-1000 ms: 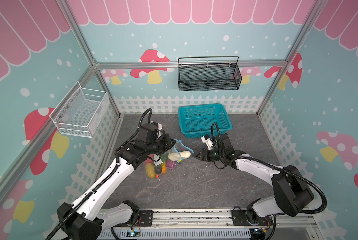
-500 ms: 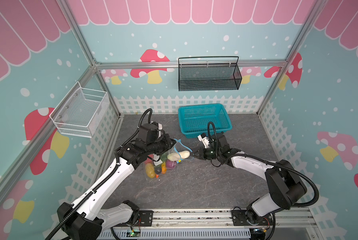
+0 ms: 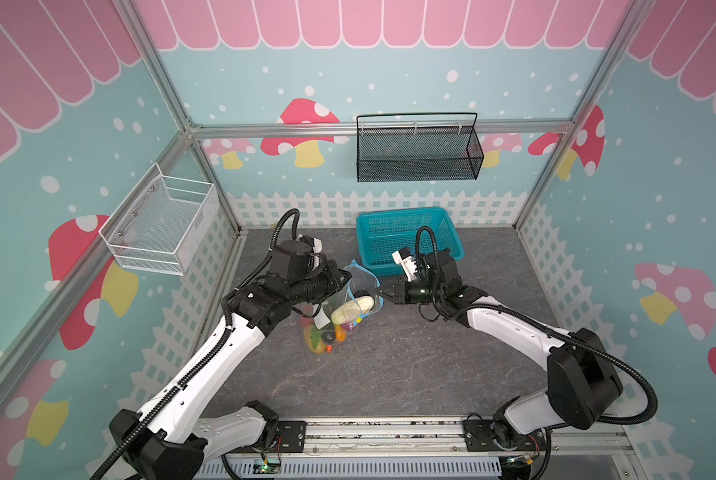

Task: Place the food in the zip-top bag and seal the zipper
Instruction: 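Move the right gripper to the bag's zipper edge and pinch it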

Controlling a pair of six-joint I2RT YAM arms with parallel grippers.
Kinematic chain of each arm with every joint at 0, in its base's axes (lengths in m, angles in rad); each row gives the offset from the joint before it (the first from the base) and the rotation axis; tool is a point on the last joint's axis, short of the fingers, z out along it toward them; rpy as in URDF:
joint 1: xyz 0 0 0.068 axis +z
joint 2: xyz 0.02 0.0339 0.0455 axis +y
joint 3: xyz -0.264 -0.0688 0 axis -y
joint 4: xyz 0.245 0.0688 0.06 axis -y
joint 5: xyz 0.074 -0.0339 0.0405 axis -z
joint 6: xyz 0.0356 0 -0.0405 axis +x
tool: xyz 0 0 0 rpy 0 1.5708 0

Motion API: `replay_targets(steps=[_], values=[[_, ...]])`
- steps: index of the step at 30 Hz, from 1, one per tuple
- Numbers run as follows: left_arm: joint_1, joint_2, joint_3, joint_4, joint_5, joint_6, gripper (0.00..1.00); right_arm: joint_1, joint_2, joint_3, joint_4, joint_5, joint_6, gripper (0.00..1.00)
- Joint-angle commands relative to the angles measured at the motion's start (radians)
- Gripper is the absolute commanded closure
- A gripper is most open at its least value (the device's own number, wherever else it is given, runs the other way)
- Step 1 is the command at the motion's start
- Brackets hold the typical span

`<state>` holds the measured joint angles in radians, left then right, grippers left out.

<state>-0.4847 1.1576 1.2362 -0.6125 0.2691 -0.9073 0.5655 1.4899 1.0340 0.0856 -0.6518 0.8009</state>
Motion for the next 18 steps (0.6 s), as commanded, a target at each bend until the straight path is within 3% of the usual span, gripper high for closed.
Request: replay_targets(steps=[1,7,18], values=[[0.006,-0.015,0.047,-0.023,-0.033,0.019,1.0,0.016,-0.038,0.077,-0.054,0.028,-0.052,1.0],[0.006,-0.037,0.059,-0.063,-0.102,0.048,1.0,0.052,-0.047,0.206,-0.143,0.068,-0.109,1.0],[-0.032,0.015,0.091,-0.049,-0.076,0.043,1.0,0.11,-0.051,0.294,-0.184,0.095,-0.135,1.0]])
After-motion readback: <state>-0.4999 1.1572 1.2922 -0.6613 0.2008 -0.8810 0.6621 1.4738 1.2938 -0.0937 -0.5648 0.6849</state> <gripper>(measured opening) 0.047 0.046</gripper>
